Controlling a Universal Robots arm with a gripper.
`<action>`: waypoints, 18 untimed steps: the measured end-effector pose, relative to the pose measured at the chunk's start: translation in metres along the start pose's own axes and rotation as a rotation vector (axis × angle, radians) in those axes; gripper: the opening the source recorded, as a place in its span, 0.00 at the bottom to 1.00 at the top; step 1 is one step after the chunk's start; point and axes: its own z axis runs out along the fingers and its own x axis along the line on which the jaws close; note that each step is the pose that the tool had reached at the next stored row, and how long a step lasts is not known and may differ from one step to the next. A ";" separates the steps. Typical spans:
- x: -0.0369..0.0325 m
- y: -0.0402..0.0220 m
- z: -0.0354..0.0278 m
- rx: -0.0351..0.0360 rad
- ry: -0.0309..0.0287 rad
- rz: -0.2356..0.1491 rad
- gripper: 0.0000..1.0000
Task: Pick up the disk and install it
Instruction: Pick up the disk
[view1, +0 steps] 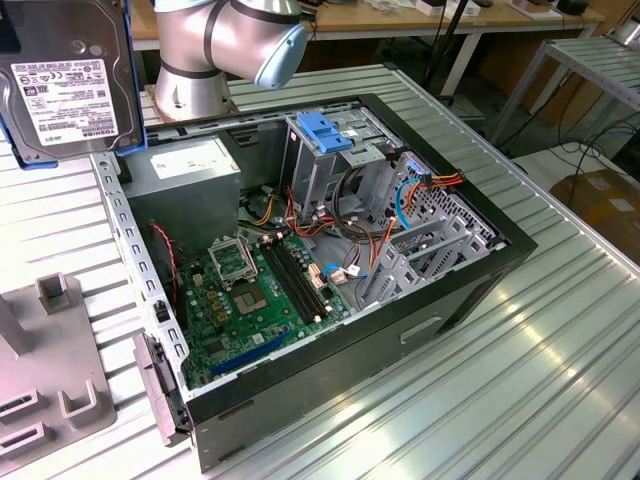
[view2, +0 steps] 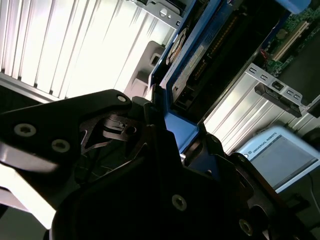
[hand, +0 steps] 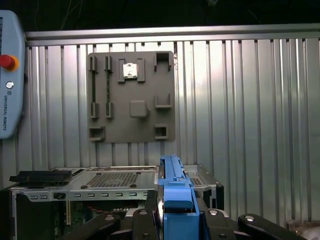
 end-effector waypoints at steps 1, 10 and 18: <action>-0.0001 -0.0019 0.0002 -0.0001 0.0001 0.000 0.37; -0.0005 -0.0134 0.0011 -0.0001 0.0001 0.000 0.37; -0.0008 -0.0227 0.0019 -0.0001 0.0002 0.001 0.37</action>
